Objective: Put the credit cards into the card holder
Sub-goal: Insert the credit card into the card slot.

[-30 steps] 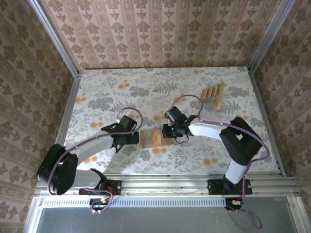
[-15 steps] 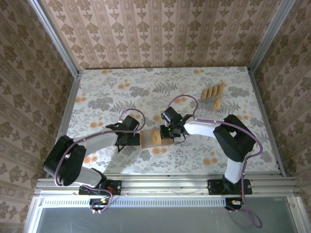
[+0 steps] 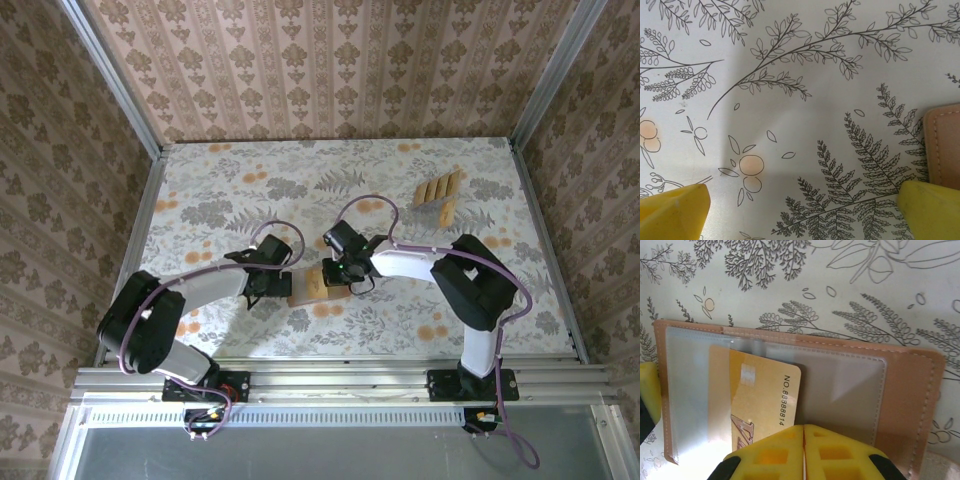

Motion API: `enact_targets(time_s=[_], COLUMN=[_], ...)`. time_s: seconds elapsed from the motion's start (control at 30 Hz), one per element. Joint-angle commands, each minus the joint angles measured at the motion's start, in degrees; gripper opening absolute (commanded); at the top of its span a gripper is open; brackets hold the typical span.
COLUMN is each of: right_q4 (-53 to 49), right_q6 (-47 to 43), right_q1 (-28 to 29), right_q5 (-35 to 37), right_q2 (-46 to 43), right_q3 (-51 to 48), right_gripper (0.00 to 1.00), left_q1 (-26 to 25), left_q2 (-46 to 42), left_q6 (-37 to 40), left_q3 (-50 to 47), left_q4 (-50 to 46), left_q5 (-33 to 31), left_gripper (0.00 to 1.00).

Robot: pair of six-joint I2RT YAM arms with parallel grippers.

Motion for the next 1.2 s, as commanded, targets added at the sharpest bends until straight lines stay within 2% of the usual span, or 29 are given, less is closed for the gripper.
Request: enact_targets(time_s=[0.0, 0.57, 0.8, 1.17], right_q4=[-2.1, -0.6, 0.0, -0.1], right_q6=[-0.3, 1.7, 2.1, 2.1], right_q1=[1.0, 3.7, 3.3, 2.4], right_q5=[0.2, -2.9, -2.6, -0.7], right_q2=[1.6, 5.9, 2.5, -2.9], right_q3=[2.4, 6.9, 4.9, 1.2], right_gripper=[0.11, 0.1, 0.12, 0.15], left_q1=[-1.1, -1.5, -1.0, 3.1], left_q2=[2.8, 2.1, -0.1, -6.8], left_q6=[-0.3, -0.6, 0.0, 1.2], left_q3=[-0.5, -0.7, -0.7, -1.9], left_q4=[2.3, 2.8, 1.6, -1.4], left_q5=[1.8, 1.7, 1.5, 1.7], left_gripper=[1.0, 1.0, 1.0, 1.0])
